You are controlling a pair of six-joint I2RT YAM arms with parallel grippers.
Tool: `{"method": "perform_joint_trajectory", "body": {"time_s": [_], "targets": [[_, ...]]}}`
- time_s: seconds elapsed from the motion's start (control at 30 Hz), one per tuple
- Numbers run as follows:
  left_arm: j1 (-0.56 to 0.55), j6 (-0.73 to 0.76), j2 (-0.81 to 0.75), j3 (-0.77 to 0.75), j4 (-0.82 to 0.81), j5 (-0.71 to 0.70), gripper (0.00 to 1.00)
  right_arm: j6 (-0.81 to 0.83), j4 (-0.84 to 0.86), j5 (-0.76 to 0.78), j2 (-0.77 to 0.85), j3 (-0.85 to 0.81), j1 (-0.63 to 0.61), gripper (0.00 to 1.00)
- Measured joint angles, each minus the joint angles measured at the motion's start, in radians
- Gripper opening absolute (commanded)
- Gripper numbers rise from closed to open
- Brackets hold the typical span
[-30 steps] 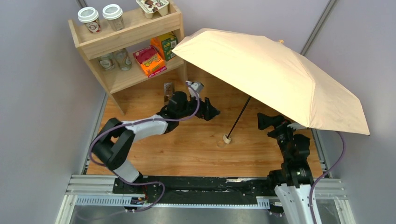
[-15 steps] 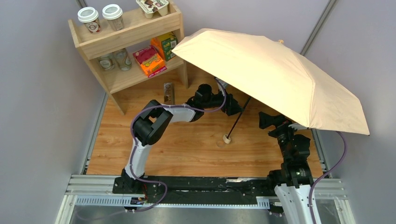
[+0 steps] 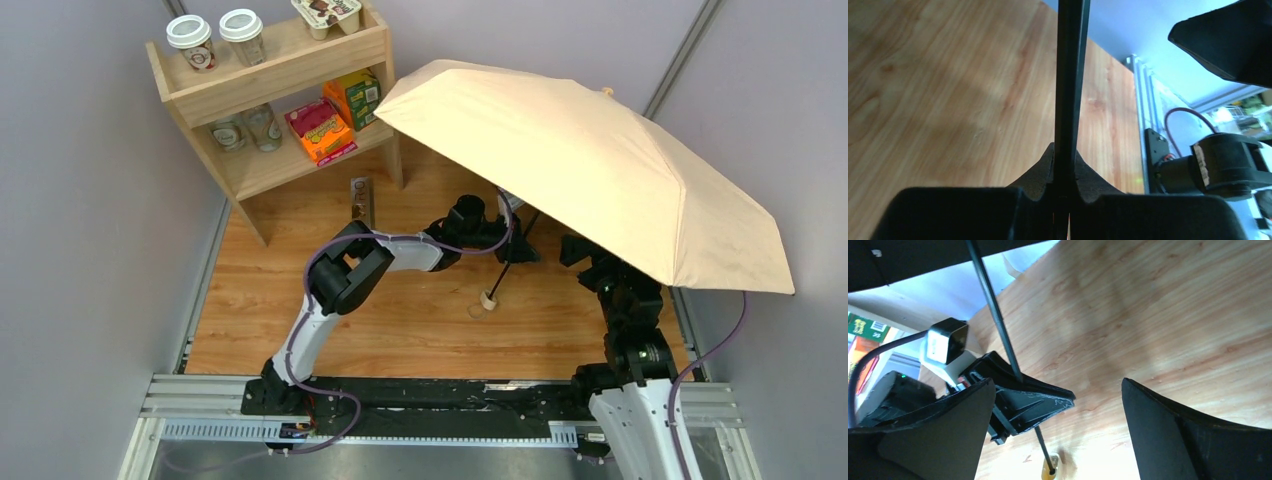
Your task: Put away the umbrella
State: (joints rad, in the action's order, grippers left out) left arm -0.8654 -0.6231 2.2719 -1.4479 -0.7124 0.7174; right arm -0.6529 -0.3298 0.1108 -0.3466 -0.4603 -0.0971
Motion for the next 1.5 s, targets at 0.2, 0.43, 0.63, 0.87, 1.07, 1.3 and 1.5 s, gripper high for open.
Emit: {"method": "perform_joint_trajectory", "body": {"time_s": [0.2, 0.43, 0.63, 0.87, 1.07, 1.3, 1.5], "targets": [[-0.013, 0.104, -0.128, 0.003, 0.269, -0.147, 0.0, -0.056, -0.031, 0.019, -0.121, -0.074, 0.0, 1.0], [-0.087, 0.157, -0.371, 0.041, 0.528, -0.475, 0.0, -0.118, -0.027, -0.018, -0.266, -0.303, 0.0, 1.0], [-0.241, 0.261, -0.482, 0.017, 0.703, -0.862, 0.0, -0.138, -0.001, -0.098, -0.386, -0.458, 0.0, 1.0], [-0.343, 0.359, -0.484, 0.003, 0.773, -1.185, 0.0, -0.201, -0.015, -0.071, -0.488, -0.559, 0.0, 0.93], [-0.39, 0.452, -0.484, 0.003, 0.776, -1.383, 0.0, -0.244, -0.039, -0.004, -0.599, -0.698, 0.0, 0.91], [-0.428, 0.528, -0.484, -0.041, 0.798, -1.344, 0.0, -0.24, -0.116, 0.06, -0.613, -0.824, 0.0, 0.93], [-0.437, 0.685, -0.481, -0.185, 0.855, -1.253, 0.0, -0.23, -0.155, 0.112, -0.526, -0.819, 0.002, 0.96]]}}
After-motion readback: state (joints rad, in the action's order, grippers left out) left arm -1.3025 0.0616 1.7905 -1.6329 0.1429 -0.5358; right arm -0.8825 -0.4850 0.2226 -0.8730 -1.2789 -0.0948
